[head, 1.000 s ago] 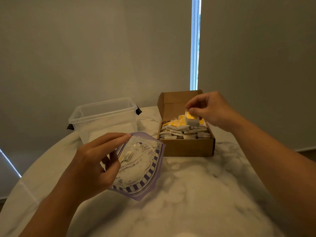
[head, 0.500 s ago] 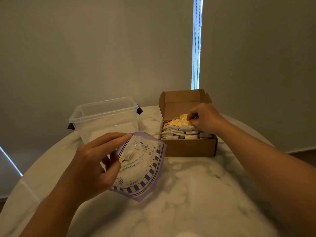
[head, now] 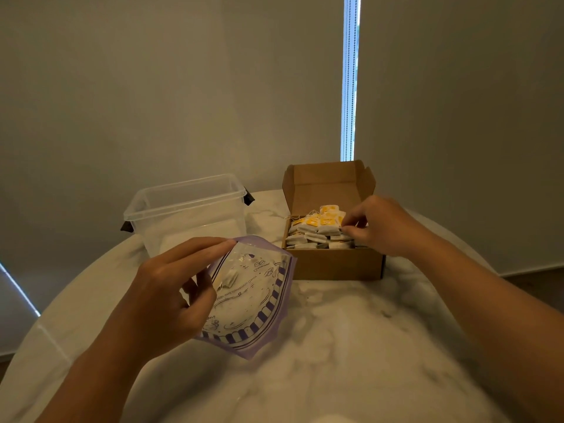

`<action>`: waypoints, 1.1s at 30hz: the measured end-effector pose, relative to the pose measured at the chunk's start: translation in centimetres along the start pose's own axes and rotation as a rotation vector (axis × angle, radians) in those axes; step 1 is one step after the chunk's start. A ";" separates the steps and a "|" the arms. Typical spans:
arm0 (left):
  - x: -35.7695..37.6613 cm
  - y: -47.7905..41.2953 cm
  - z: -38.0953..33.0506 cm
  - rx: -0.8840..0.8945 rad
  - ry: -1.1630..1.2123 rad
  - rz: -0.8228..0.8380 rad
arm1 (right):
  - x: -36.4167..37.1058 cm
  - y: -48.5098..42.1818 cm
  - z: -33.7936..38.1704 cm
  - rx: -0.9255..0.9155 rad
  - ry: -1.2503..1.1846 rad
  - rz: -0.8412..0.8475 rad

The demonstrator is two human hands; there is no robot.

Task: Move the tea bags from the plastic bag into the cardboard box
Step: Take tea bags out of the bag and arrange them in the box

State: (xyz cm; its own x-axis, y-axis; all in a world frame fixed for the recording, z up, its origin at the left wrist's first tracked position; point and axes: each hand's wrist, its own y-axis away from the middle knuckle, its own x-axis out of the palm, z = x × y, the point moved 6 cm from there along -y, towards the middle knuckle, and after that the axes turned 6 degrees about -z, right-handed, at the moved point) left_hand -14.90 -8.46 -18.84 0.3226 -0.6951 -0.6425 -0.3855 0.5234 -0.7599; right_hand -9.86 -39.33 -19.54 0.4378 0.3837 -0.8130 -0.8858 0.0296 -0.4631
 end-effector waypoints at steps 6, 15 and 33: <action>-0.1 -0.1 0.0 0.003 0.012 -0.021 | 1.2 0.0 -0.3 -0.002 0.077 -0.023; -0.3 -0.1 -0.2 0.010 0.027 -0.032 | -0.1 2.2 1.6 -0.017 0.087 -0.223; -0.4 -0.4 -0.6 0.016 0.042 -0.040 | 10.5 5.9 18.1 -0.337 -0.095 0.320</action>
State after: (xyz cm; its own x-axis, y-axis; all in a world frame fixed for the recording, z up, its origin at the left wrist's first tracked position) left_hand -15.42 -8.71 -18.27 0.3005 -0.7356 -0.6071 -0.3592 0.5024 -0.7865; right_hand -13.24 -18.45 -24.42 0.1206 0.4083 -0.9048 -0.8680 -0.3990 -0.2957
